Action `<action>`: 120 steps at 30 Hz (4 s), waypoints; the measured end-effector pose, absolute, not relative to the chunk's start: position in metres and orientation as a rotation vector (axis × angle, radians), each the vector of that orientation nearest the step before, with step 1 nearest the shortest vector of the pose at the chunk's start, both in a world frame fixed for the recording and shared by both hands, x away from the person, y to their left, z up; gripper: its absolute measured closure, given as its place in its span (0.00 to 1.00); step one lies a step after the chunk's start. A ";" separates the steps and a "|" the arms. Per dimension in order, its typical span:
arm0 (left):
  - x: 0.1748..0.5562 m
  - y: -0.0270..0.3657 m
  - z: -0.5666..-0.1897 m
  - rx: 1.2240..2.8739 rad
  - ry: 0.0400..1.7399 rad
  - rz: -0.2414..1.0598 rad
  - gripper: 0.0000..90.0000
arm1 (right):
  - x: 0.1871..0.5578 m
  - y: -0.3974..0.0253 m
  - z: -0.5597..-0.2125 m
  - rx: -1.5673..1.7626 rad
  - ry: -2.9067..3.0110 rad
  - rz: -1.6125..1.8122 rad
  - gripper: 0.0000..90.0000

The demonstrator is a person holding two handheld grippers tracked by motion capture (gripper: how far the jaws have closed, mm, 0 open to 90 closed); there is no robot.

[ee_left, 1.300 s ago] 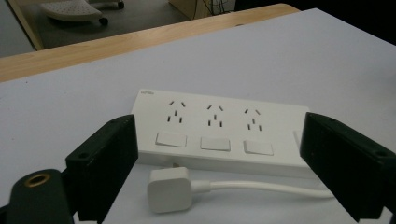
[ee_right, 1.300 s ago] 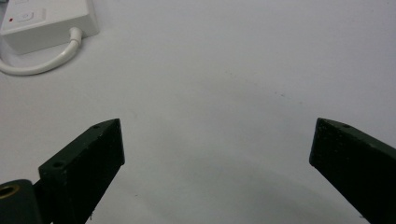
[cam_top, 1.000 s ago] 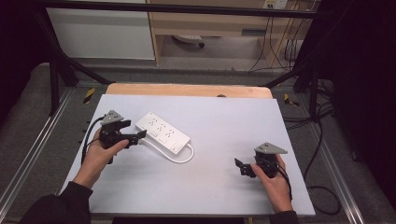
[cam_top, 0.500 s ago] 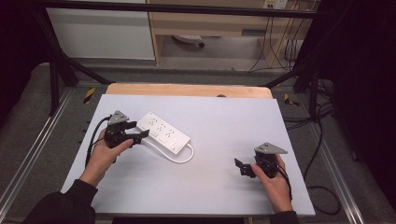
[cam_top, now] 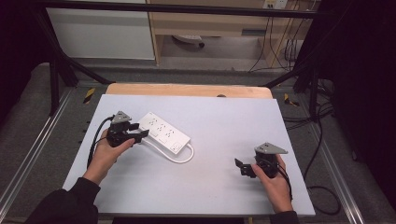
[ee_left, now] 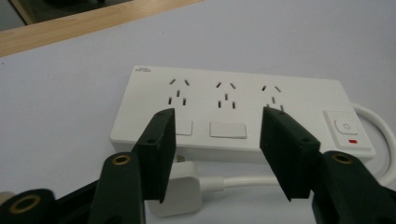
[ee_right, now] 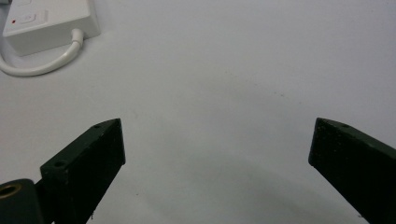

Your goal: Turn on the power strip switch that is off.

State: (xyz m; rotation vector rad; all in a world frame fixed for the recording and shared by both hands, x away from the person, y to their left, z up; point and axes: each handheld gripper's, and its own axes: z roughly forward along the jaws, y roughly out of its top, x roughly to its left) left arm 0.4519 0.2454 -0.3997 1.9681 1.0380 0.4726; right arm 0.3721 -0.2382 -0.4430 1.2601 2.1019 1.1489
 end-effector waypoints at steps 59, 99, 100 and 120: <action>0.468 0.230 -0.427 1.950 0.998 0.375 1.00 | 0.371 -0.237 -0.442 1.244 2.111 1.153 0.04; 0.467 0.211 -0.436 2.016 0.948 0.356 1.00 | 0.371 -0.239 -0.441 1.241 2.113 1.155 0.04; 0.467 0.211 -0.436 2.017 0.947 0.355 1.00 | 0.371 -0.239 -0.441 1.241 2.113 1.155 0.04; 0.468 0.215 -0.434 1.985 0.960 0.379 1.00 | 0.371 -0.239 -0.441 1.241 2.114 1.153 0.04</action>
